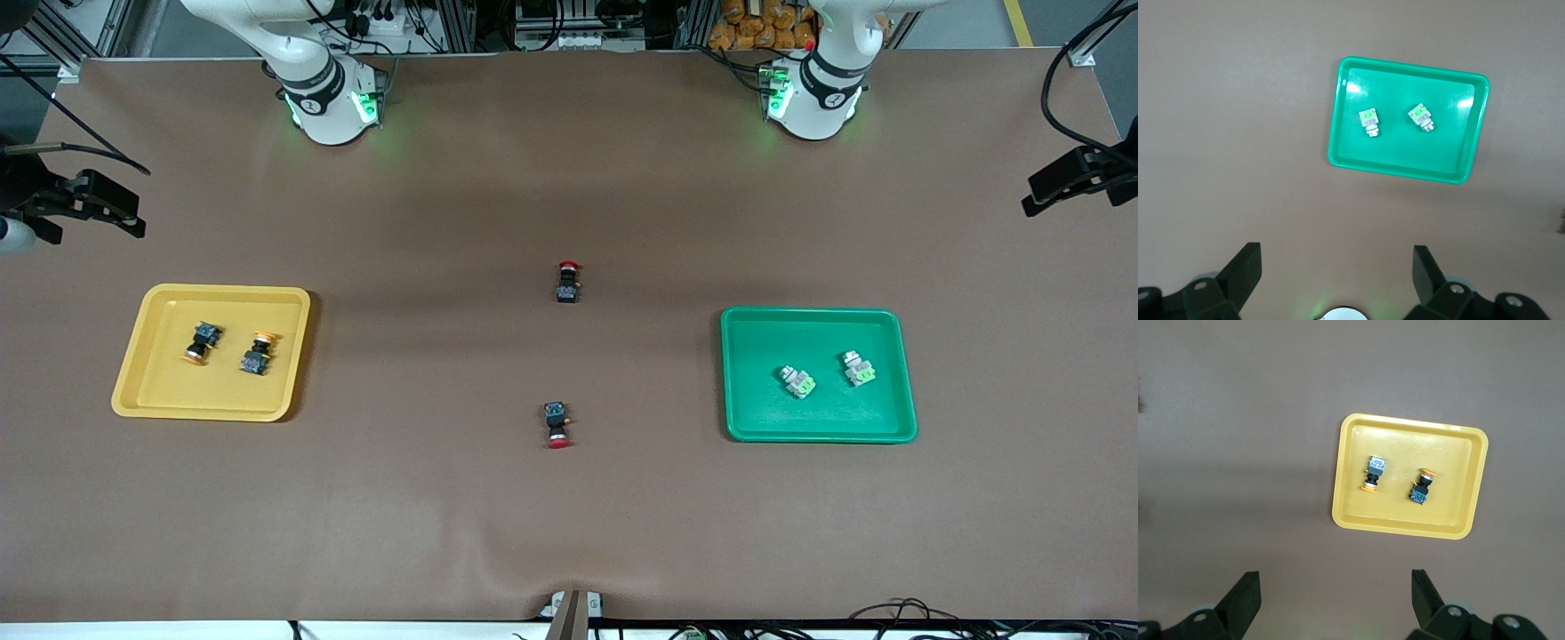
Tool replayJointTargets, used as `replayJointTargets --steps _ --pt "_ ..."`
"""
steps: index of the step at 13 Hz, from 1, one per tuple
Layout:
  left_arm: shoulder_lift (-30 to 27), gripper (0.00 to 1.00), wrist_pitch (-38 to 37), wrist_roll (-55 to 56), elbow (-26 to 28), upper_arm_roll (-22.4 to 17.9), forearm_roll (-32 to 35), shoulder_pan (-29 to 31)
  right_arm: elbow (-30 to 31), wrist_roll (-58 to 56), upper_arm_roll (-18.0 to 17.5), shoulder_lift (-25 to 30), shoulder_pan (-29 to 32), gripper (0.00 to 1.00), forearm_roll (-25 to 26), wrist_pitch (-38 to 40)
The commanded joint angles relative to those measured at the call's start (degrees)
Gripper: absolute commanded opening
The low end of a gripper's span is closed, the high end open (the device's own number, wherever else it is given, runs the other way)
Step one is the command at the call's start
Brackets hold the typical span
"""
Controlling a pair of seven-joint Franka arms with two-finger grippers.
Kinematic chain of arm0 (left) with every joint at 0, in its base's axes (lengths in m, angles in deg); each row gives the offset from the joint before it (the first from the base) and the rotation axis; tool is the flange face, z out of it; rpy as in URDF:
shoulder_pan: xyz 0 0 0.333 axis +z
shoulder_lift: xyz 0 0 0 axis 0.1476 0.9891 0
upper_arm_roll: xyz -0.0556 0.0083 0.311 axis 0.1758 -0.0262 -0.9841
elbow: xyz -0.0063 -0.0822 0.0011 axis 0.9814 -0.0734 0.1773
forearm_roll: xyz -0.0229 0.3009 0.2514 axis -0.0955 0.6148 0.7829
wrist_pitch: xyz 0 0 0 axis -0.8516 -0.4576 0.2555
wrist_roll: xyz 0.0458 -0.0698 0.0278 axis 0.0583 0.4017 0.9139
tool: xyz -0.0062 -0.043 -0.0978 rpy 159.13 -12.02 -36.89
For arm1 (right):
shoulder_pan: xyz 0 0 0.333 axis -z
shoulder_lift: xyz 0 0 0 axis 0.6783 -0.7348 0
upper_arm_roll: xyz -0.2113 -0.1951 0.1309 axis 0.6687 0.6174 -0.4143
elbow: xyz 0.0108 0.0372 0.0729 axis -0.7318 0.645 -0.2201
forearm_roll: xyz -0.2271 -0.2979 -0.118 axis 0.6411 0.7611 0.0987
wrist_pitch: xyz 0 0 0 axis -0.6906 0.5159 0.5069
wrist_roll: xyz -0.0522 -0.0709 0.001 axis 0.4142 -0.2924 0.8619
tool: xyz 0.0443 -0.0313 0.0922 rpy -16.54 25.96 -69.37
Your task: Place green and yellow buttons in trays
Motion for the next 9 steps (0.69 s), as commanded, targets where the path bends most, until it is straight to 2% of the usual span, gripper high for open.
replayJointTargets --steps 1,9 --pt "-1.1 1.00 -0.2 -1.5 1.6 1.4 -0.3 0.0 4.1 -1.0 -1.5 3.3 1.0 1.00 1.0 -2.0" --pt "-1.9 1.00 -0.1 -4.1 0.9 2.4 -0.6 -0.1 3.9 -4.8 -1.5 3.1 0.8 1.00 0.6 -2.5"
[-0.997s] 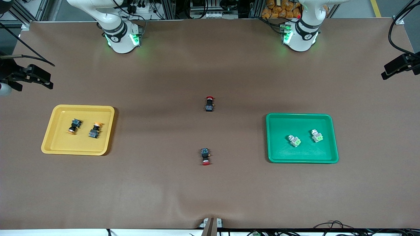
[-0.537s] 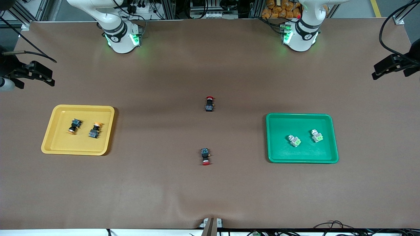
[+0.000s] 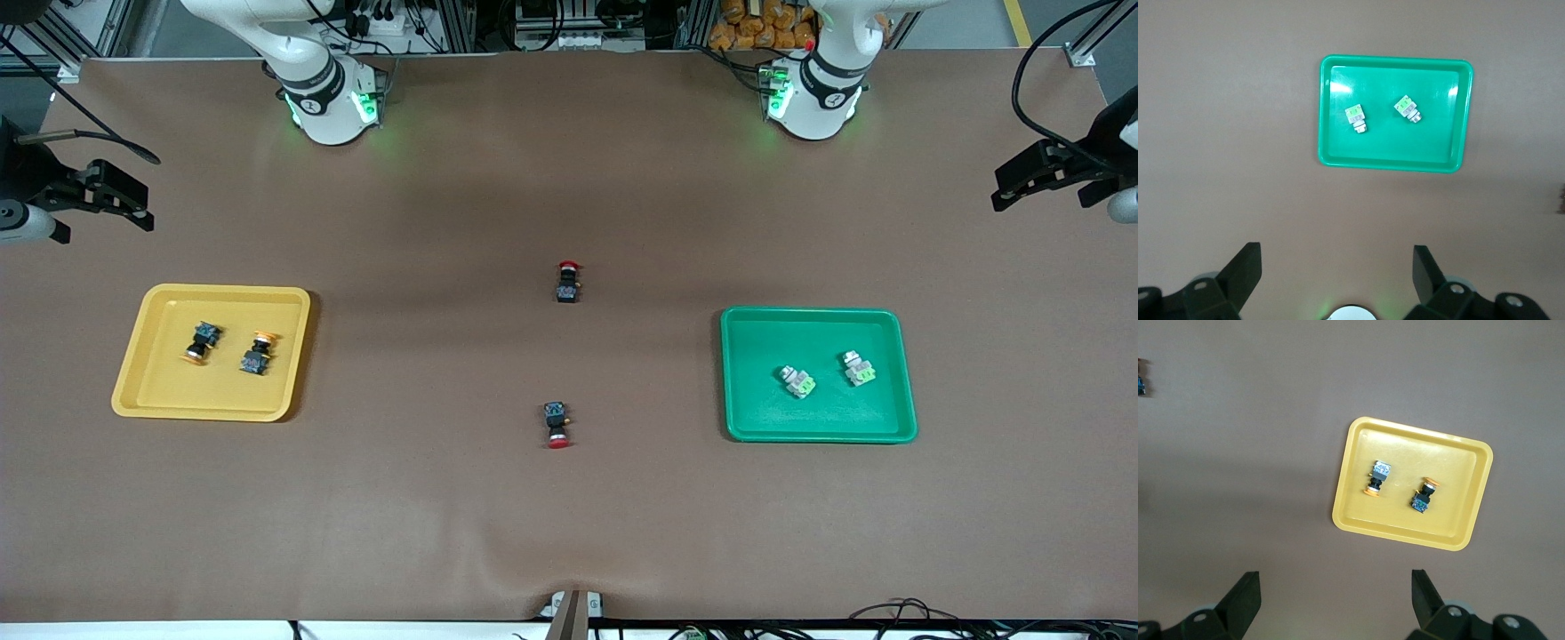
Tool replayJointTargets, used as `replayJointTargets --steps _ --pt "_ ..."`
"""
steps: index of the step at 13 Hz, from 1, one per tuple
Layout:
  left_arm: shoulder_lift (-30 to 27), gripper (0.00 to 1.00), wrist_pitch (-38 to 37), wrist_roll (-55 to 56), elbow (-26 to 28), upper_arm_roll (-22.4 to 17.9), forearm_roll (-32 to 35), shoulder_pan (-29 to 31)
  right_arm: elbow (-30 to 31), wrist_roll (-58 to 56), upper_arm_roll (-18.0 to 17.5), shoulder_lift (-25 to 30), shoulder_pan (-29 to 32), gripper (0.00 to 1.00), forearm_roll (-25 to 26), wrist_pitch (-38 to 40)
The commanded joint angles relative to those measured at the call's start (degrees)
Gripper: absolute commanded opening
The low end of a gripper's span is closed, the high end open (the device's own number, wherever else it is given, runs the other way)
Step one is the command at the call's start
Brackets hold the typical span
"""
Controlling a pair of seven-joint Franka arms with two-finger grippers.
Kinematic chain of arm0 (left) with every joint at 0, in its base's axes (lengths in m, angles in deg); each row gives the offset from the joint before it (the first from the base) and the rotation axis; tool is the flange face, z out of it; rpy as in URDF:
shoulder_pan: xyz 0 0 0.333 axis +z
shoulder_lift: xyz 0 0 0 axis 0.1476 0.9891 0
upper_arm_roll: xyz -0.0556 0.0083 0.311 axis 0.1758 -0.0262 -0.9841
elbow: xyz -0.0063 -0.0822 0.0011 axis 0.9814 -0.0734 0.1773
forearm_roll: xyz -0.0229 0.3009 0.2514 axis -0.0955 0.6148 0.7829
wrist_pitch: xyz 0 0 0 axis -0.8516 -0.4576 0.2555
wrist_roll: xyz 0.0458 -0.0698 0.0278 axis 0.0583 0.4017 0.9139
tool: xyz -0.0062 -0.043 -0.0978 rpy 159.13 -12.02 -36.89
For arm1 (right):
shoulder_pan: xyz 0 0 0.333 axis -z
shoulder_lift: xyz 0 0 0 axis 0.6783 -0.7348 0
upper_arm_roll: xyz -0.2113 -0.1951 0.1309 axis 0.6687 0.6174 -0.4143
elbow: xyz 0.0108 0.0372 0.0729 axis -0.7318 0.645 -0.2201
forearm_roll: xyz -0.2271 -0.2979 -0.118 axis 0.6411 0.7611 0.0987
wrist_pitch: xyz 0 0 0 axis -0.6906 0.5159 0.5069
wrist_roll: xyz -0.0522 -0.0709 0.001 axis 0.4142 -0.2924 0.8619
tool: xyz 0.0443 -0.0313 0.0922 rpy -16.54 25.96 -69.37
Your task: Place green and yellow buttons in trays
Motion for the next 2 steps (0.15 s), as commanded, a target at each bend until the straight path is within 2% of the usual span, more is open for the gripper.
replayJointTargets --steps 1,2 --pt "-1.0 1.00 -0.3 -1.7 0.2 0.3 -0.6 0.1 2.1 -0.8 -0.8 1.9 0.8 1.00 0.5 -1.0" --pt "-0.8 1.00 -0.3 -1.7 0.2 0.3 -0.7 0.0 2.1 -0.7 -0.7 1.9 0.8 1.00 0.3 -1.0"
